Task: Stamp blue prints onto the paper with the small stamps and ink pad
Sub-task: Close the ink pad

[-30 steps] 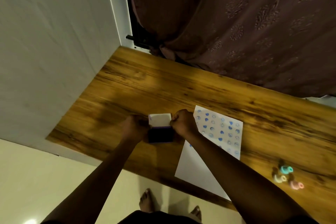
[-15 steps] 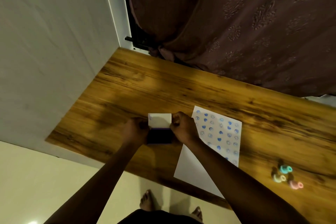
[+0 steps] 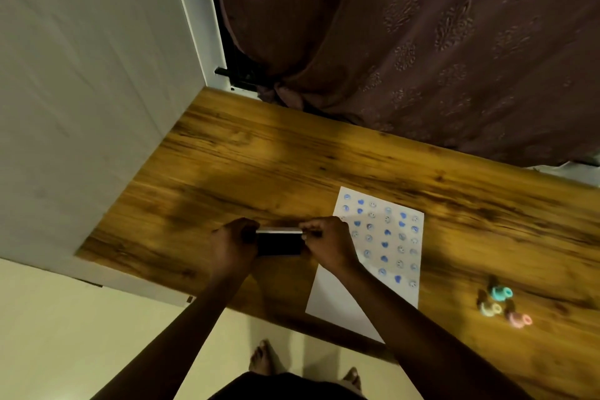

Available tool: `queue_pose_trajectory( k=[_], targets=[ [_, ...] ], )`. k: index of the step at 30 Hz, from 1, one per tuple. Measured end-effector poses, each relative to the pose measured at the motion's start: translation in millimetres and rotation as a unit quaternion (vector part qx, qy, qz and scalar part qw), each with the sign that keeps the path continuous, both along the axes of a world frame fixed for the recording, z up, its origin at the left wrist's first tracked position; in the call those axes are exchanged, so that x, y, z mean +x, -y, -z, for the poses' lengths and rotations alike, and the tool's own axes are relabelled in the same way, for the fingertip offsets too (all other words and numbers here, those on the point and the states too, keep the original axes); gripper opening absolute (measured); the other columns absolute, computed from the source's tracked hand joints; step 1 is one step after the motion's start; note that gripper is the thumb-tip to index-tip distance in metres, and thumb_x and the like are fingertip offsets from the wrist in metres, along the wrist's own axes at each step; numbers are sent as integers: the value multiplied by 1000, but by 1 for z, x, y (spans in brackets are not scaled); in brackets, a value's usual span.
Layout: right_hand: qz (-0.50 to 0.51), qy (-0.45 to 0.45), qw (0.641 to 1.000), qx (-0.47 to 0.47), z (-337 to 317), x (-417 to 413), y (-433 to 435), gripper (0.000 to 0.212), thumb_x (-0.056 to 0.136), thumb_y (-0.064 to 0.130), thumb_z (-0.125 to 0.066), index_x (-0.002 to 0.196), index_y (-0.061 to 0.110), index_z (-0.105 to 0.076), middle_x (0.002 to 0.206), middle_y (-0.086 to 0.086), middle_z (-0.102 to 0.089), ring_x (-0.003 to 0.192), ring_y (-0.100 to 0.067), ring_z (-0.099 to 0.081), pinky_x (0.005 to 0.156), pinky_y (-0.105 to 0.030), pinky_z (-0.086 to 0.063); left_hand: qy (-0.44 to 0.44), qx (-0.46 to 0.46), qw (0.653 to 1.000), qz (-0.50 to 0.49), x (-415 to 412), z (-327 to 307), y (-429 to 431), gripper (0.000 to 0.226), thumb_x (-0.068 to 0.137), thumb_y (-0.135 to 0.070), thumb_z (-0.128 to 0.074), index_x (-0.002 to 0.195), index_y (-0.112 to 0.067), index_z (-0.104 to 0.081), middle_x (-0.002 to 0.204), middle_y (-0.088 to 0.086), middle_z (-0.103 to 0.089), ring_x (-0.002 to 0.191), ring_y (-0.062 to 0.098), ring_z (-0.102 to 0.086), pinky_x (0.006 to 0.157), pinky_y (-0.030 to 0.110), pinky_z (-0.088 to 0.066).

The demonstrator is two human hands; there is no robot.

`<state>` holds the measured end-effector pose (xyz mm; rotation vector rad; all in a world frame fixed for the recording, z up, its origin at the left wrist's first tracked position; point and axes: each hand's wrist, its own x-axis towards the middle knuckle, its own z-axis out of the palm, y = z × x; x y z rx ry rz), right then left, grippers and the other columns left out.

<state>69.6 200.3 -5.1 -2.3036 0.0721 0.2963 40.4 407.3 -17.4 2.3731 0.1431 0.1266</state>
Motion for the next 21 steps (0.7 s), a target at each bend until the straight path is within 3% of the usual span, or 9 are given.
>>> queue_pose_trajectory(
  k=[3,5,8,10,13,17,21],
  targets=[
    [6,1,1000,8,1,-7,0,26,93,12,-68,116,19,-78,118,-1,-77,111,-19,-70,93,-23,-54,-47,-59,997,-23,-10,2,3,23,94,-4,-68,115,3,-73,114,24,-75,106,38,-72,99,46,-54],
    [7,16,1000,9,2,-11,-1,21,95,17,-67,112,20,-79,113,0,-79,107,-16,-72,95,-28,-57,-84,-80,992,-58,-16,2,3,25,93,-9,-72,117,-4,-71,116,14,-72,108,31,-69,98,45,-54],
    [13,29,999,12,2,-16,-3,17,93,22,-71,107,19,-81,105,1,-81,97,-12,-74,92,-27,-58,-55,-95,992,-63,-24,-2,5,15,88,-7,-77,99,-18,-73,94,-3,-69,88,22,-69,82,34,-51],
    [10,19,1000,11,3,-18,-4,20,92,23,-73,110,19,-80,108,2,-80,99,-12,-73,91,-22,-55,-55,-92,992,-70,-24,-6,6,27,87,-9,-79,85,-32,-66,81,-14,-65,73,12,-64,73,27,-48],
    [16,-2,1000,3,4,-19,-8,25,91,22,-75,116,18,-78,117,0,-78,110,-15,-71,93,-18,-48,-74,-66,993,-56,-21,-6,6,6,89,-15,-77,94,-20,-76,93,3,-78,78,15,-67,79,32,-54],
    [15,13,1000,-18,2,-20,-12,27,91,18,-75,118,18,-77,120,0,-77,113,-16,-71,95,-21,-50,-101,-57,992,-52,-19,-8,5,19,91,-15,-76,109,-12,-79,111,11,-80,97,25,-76,91,43,-60],
    [15,21,999,-28,3,-22,-14,26,92,17,-74,118,20,-77,121,1,-76,113,-16,-71,97,-22,-51,-103,-82,990,-46,-19,-6,5,21,92,-13,-77,112,-9,-78,114,14,-79,101,28,-75,96,49,-60]
  ],
)
